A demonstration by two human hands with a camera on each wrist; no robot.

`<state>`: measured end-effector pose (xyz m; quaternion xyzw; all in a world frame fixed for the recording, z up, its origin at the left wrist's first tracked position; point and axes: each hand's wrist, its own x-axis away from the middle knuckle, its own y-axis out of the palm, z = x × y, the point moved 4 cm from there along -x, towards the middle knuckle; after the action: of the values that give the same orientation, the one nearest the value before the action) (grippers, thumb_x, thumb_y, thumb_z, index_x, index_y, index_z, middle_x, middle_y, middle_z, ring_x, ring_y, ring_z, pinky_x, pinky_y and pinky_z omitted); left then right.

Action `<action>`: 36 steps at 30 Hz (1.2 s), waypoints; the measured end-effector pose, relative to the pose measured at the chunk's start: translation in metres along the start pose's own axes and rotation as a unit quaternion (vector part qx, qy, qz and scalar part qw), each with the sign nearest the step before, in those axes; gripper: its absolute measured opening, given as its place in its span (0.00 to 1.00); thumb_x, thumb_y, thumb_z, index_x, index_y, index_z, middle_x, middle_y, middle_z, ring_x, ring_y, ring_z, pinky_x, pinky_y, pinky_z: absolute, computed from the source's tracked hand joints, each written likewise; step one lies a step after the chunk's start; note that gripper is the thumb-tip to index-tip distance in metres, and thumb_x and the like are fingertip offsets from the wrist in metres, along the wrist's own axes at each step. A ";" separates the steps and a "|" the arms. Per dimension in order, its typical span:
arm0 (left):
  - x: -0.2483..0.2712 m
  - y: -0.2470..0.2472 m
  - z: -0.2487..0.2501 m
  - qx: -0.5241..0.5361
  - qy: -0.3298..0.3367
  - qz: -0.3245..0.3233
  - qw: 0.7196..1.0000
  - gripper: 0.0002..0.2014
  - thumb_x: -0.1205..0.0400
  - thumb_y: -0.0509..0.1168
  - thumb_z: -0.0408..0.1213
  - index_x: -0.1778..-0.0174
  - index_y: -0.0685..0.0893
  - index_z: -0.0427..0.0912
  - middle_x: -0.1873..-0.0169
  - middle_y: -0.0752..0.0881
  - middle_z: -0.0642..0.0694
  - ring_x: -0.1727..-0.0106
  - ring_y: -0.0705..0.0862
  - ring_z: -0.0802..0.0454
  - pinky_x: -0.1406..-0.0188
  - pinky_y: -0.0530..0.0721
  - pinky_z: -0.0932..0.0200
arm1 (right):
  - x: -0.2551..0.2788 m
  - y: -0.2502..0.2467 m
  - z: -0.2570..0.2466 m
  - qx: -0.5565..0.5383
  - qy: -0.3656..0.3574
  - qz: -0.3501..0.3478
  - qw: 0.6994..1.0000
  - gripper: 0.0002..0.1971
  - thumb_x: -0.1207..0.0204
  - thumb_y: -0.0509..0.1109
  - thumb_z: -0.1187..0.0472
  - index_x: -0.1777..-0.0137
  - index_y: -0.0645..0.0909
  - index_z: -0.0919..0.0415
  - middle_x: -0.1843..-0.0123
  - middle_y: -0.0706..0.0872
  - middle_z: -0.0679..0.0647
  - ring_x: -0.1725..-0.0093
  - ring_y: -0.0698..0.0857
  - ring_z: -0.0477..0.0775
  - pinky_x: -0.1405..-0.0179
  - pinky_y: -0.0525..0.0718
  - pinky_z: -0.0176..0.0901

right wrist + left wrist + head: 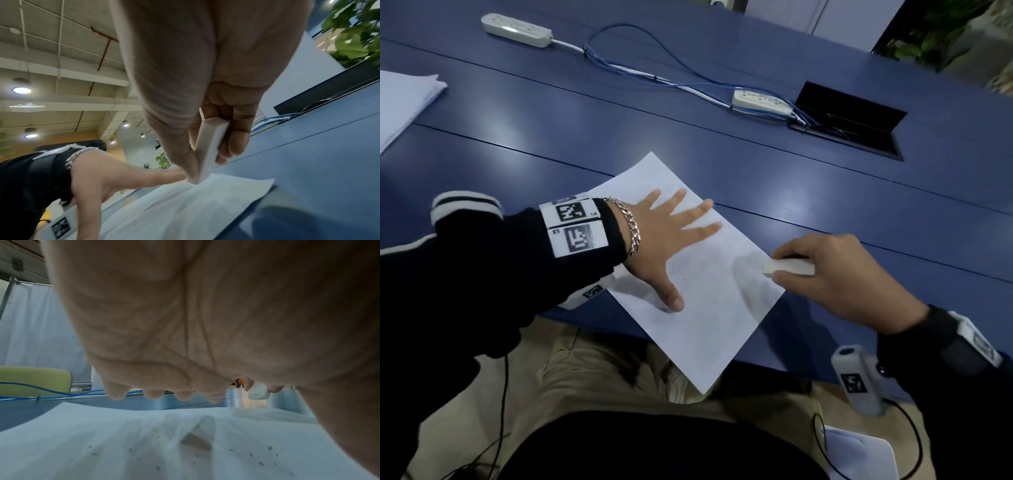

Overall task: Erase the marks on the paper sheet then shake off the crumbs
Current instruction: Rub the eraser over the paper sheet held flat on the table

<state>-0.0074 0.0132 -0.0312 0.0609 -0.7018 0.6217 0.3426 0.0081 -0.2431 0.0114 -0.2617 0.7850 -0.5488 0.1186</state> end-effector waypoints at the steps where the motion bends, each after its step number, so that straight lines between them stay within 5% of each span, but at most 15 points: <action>1: -0.002 -0.002 0.004 0.000 0.022 -0.011 1.000 0.73 0.37 0.75 0.79 0.13 0.26 0.67 0.14 0.20 0.54 0.11 0.24 0.36 0.14 0.32 0.26 | -0.003 0.002 -0.004 0.006 -0.011 -0.002 1.000 0.11 0.25 0.77 0.44 0.45 0.89 0.45 0.53 0.89 0.36 0.51 0.85 0.38 0.53 0.79 0.27; 3: -0.006 -0.002 0.010 0.004 0.039 -0.036 0.999 0.74 0.38 0.80 0.74 0.14 0.27 0.72 0.14 0.21 0.58 0.10 0.26 0.37 0.16 0.33 0.24 | -0.011 0.009 -0.015 0.030 -0.040 -0.012 0.999 0.13 0.25 0.76 0.45 0.42 0.89 0.46 0.51 0.89 0.39 0.51 0.85 0.40 0.53 0.76 0.25; 9: -0.012 -0.001 0.016 0.011 0.018 -0.068 0.997 0.79 0.43 0.83 0.72 0.16 0.24 0.72 0.16 0.19 0.63 0.11 0.25 0.39 0.16 0.38 0.21 | -0.035 0.027 -0.026 0.104 -0.043 -0.004 0.994 0.16 0.24 0.73 0.47 0.41 0.88 0.54 0.51 0.88 0.50 0.47 0.85 0.55 0.45 0.82 0.51; 13: -0.012 -0.003 0.017 0.005 0.008 -0.075 0.997 0.79 0.44 0.84 0.72 0.16 0.23 0.72 0.16 0.18 0.62 0.11 0.25 0.37 0.15 0.39 0.20 | -0.015 0.048 -0.055 0.140 -0.104 0.002 0.985 0.11 0.24 0.70 0.51 0.51 0.84 0.59 0.54 0.84 0.54 0.54 0.84 0.61 0.58 0.77 0.49; 16: -0.013 -0.004 0.018 -0.006 0.005 -0.078 0.997 0.80 0.44 0.83 0.73 0.17 0.21 0.72 0.16 0.18 0.61 0.11 0.25 0.36 0.15 0.39 0.21 | 0.005 0.065 -0.076 0.143 -0.165 -0.070 0.973 0.11 0.23 0.64 0.51 0.54 0.82 0.58 0.56 0.82 0.54 0.56 0.82 0.59 0.57 0.78 0.50; 22: -0.014 -0.003 0.016 0.005 0.006 -0.075 0.997 0.80 0.45 0.83 0.73 0.16 0.22 0.72 0.16 0.18 0.62 0.11 0.25 0.38 0.14 0.40 0.20 | -0.035 0.033 -0.033 0.148 -0.061 -0.008 0.987 0.14 0.22 0.68 0.48 0.47 0.85 0.58 0.54 0.83 0.53 0.51 0.84 0.62 0.57 0.78 0.50; 27: -0.013 -0.004 0.019 -0.005 -0.001 -0.076 0.997 0.80 0.44 0.83 0.73 0.16 0.21 0.71 0.15 0.19 0.60 0.11 0.26 0.35 0.14 0.42 0.19 | 0.000 0.065 -0.079 0.149 -0.167 -0.026 0.974 0.07 0.26 0.67 0.56 0.60 0.82 0.60 0.61 0.81 0.55 0.60 0.82 0.61 0.63 0.78 0.52; 29: -0.014 -0.004 0.020 -0.007 0.001 -0.074 0.997 0.80 0.44 0.83 0.73 0.16 0.21 0.71 0.15 0.19 0.60 0.11 0.27 0.35 0.14 0.42 0.20 | -0.005 0.061 -0.073 0.138 -0.160 -0.066 0.975 0.10 0.24 0.67 0.53 0.57 0.83 0.59 0.59 0.82 0.54 0.57 0.82 0.59 0.58 0.80 0.52; 33: -0.014 -0.003 0.016 0.009 0.004 -0.076 0.997 0.80 0.44 0.83 0.74 0.16 0.22 0.72 0.16 0.18 0.62 0.11 0.26 0.37 0.14 0.42 0.19 | -0.032 0.035 -0.042 0.132 -0.087 -0.013 0.987 0.14 0.22 0.69 0.49 0.45 0.86 0.57 0.54 0.83 0.52 0.52 0.84 0.60 0.55 0.80 0.51; 36: -0.014 -0.003 0.017 0.007 0.000 -0.077 0.997 0.80 0.44 0.83 0.73 0.16 0.23 0.72 0.16 0.18 0.62 0.11 0.26 0.36 0.14 0.42 0.19 | -0.021 0.047 -0.061 0.161 -0.124 0.000 0.979 0.08 0.26 0.71 0.55 0.54 0.84 0.60 0.57 0.83 0.55 0.55 0.84 0.62 0.60 0.78 0.49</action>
<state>-0.0022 -0.0075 -0.0361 0.1169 -0.6909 0.5981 0.3888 -0.0168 -0.1705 -0.0114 -0.3055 0.6657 -0.6308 0.2559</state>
